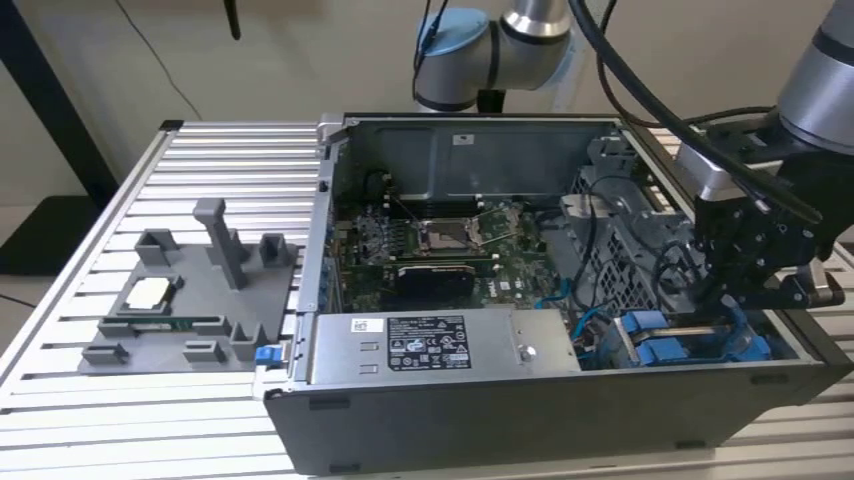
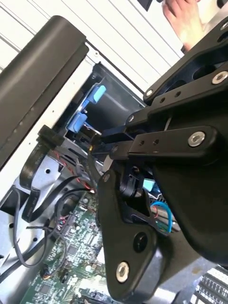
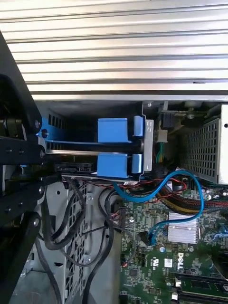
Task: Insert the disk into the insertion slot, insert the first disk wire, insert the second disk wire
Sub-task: 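Insert the first disk wire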
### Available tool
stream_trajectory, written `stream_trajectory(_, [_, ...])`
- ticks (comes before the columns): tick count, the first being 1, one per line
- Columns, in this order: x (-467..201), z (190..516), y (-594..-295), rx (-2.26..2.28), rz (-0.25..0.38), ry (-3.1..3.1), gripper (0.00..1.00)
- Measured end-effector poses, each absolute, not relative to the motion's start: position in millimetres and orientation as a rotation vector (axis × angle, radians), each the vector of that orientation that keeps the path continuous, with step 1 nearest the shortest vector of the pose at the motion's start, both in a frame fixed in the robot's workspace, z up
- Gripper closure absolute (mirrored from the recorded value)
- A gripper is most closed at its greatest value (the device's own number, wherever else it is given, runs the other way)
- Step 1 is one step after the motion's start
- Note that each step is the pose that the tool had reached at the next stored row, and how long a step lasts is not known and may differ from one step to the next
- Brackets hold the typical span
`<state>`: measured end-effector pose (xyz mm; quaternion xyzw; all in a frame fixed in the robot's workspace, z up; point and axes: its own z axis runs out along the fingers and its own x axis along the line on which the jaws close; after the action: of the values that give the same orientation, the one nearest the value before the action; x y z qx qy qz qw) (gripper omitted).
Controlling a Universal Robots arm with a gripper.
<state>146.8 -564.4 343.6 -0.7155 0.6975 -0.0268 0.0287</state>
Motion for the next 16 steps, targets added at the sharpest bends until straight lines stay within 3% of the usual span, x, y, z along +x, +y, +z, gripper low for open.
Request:
stream_trajectory(8, [138.9, 343.5, -564.3, -2.193, -0.119, 2.130, 0.81])
stream_trajectory(9, [135.2, 339.2, -564.2, -2.175, -0.155, 2.112, 0.81])
stream_trajectory(16, [127.8, 337.8, -563.9, -2.168, -0.171, 2.105, 0.81])
